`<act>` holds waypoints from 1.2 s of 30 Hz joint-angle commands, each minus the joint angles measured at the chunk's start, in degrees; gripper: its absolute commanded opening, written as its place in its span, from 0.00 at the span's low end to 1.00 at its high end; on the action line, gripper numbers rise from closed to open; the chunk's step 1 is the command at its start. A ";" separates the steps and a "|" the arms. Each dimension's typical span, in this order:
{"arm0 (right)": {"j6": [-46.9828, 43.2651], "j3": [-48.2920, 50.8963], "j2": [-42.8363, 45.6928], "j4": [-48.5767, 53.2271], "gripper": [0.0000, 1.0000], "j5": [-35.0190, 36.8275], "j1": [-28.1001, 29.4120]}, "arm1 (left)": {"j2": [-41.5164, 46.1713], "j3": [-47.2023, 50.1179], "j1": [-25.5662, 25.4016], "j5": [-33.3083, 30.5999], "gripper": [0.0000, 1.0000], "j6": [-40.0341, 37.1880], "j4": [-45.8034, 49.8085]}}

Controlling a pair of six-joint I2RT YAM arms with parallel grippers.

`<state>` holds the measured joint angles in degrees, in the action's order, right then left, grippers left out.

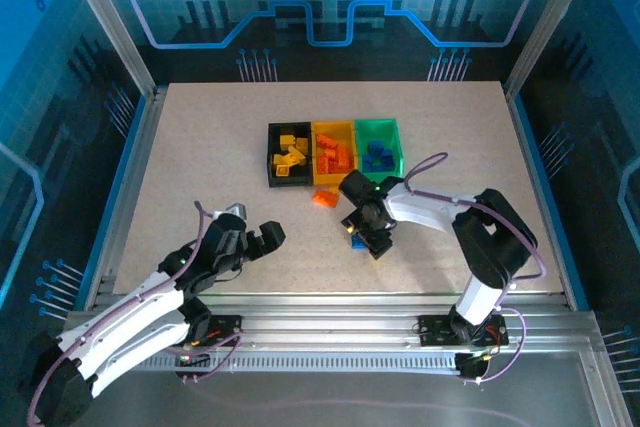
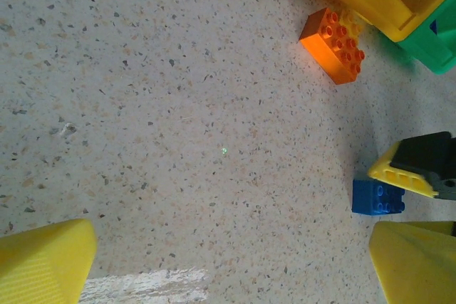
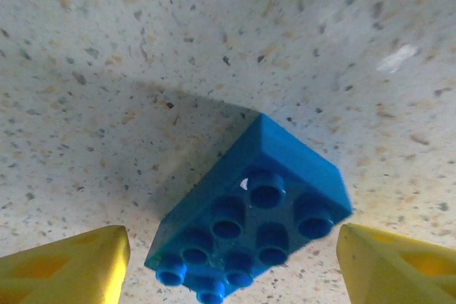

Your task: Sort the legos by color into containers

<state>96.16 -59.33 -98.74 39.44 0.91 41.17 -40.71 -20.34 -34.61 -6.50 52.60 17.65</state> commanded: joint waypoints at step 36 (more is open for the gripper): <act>-63.10 -32.39 -7.26 9.22 0.33 14.71 -17.10 | -3.06 -6.27 0.83 -0.54 0.99 -1.61 4.09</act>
<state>39.64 -86.54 -98.65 46.09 13.37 26.11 -43.66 -24.23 -34.24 -6.57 52.01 19.53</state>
